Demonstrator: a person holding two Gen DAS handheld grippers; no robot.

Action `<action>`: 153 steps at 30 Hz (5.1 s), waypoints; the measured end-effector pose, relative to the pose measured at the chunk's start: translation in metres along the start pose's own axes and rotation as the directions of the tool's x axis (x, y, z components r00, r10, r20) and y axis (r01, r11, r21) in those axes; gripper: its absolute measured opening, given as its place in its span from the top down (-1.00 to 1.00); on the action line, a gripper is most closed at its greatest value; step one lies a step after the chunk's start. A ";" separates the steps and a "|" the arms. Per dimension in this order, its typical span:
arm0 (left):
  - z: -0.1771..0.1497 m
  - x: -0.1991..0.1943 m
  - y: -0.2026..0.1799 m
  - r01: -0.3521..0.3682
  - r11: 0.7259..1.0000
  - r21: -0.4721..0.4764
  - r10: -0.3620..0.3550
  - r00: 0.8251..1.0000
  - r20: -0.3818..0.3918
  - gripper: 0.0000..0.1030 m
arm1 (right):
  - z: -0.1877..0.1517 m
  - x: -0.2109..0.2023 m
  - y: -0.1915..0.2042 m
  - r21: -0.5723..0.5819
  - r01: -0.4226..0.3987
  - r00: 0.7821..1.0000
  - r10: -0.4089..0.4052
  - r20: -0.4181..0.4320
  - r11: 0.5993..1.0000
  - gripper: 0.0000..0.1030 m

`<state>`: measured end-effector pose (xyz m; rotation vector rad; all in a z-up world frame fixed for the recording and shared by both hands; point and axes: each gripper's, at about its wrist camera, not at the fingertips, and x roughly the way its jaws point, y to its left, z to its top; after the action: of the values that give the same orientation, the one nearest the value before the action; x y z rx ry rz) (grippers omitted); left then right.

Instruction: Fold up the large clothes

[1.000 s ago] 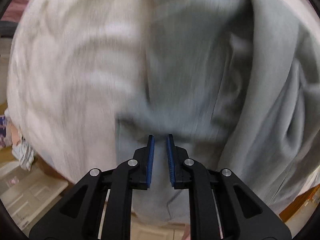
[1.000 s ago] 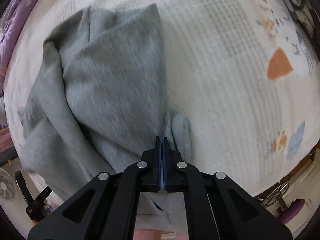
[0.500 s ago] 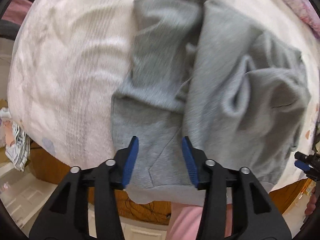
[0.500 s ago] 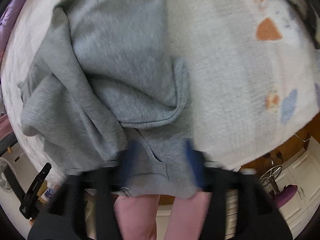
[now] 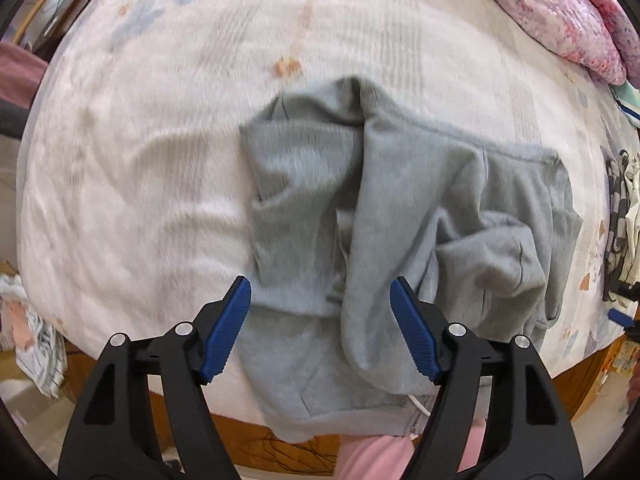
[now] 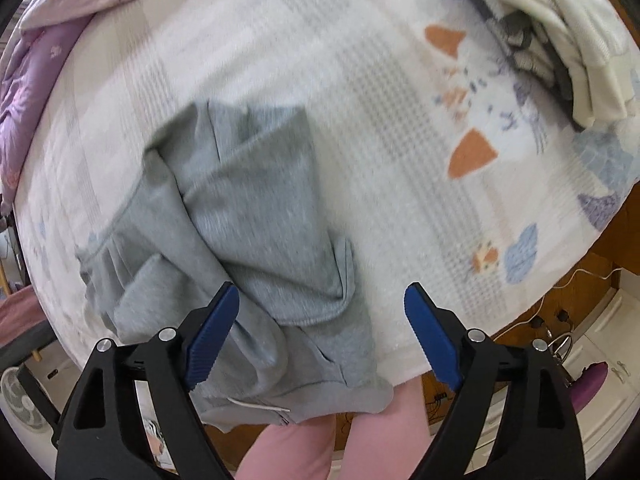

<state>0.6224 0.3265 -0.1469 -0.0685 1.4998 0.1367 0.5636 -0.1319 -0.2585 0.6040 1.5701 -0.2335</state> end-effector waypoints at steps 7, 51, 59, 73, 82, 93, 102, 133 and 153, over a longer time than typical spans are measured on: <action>0.022 -0.016 0.013 -0.033 0.999 -0.024 0.034 0.999 0.034 -0.43 | 0.020 -0.002 0.023 -0.029 0.023 1.000 -0.023 0.012 0.999 -0.58; 0.161 0.138 0.044 0.008 1.000 -0.001 -0.008 0.958 -0.286 -0.14 | 0.169 0.106 0.087 -0.255 0.098 0.962 -0.157 -0.224 0.962 -0.71; 0.152 0.106 0.038 0.024 0.992 -0.123 -0.048 0.980 -0.191 0.80 | 0.184 0.082 0.081 -0.306 0.094 0.967 -0.160 -0.198 0.947 -0.72; 0.142 0.081 0.040 0.015 0.995 -0.101 -0.028 0.991 -0.130 0.79 | 0.200 0.151 0.133 -0.353 0.104 0.928 -0.219 -0.303 0.930 -0.78; 0.135 0.064 0.031 0.016 0.995 -0.097 -0.027 0.994 -0.110 0.79 | 0.201 0.107 0.124 -0.207 -0.040 0.960 -0.020 -0.278 0.977 0.78; 0.129 0.021 0.021 0.002 0.997 -0.071 -0.006 0.998 -0.059 0.79 | 0.154 0.035 0.122 -0.215 -0.045 0.991 0.016 -0.135 0.976 0.78; 0.090 -0.007 0.017 0.001 0.996 -0.090 0.001 1.000 0.015 0.79 | 0.089 -0.005 0.089 -0.209 -0.089 0.995 0.077 -0.067 0.974 0.78; -0.081 -0.100 0.016 -0.025 1.000 0.019 0.020 0.970 0.242 0.79 | -0.095 -0.059 0.023 -0.255 -0.152 0.978 0.183 0.102 0.955 0.77; -0.235 -0.005 0.040 -0.073 0.997 0.010 0.072 0.992 0.102 0.79 | -0.197 0.052 -0.050 -0.271 -0.015 1.000 0.021 0.022 0.963 0.74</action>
<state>0.3844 0.3349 -0.1571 0.0043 1.4022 0.1855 0.3694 -0.0633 -0.2989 0.3994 1.5392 -0.0105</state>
